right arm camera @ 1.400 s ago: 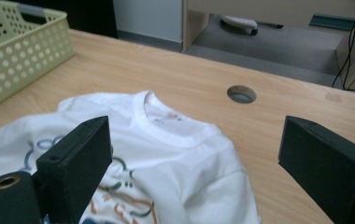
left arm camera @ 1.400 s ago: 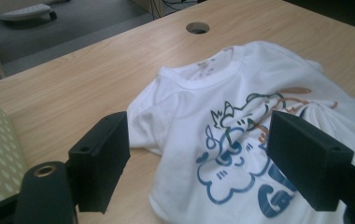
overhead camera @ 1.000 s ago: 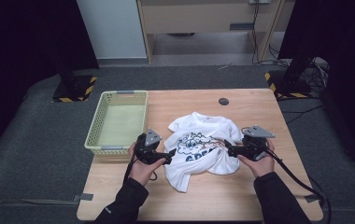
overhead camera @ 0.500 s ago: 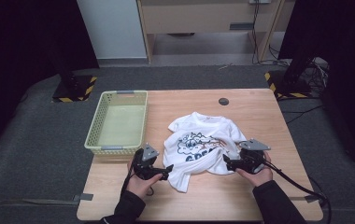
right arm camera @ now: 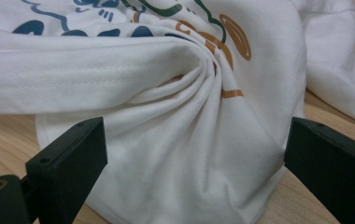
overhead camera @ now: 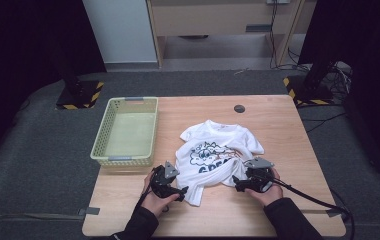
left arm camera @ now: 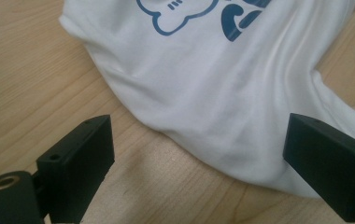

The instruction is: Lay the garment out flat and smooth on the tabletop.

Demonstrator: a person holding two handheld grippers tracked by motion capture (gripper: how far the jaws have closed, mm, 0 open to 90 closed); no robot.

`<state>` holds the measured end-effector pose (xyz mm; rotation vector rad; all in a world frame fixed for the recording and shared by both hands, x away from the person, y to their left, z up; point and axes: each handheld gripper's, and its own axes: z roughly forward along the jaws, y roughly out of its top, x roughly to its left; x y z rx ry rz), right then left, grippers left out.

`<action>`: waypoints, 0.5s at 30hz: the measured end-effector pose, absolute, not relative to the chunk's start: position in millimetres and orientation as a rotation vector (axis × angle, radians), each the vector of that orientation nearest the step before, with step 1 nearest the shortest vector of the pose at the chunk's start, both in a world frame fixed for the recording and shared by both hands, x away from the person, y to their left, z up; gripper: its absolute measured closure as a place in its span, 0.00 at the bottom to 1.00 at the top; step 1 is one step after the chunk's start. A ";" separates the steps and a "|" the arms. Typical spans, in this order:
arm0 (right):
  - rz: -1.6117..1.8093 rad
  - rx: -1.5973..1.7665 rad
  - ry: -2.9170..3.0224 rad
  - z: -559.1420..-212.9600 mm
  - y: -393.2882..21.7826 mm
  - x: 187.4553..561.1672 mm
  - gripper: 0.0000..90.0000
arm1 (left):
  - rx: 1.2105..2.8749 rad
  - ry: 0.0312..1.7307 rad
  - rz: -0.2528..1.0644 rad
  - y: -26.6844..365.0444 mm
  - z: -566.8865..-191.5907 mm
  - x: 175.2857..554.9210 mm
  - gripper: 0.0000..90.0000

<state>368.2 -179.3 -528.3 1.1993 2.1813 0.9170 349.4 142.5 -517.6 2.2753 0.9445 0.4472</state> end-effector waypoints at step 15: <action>0.814 1.194 2.214 -533.3 -189.0 367.8 0.05 | 2.341 0.937 0.494 141.2 -522.6 349.6 0.09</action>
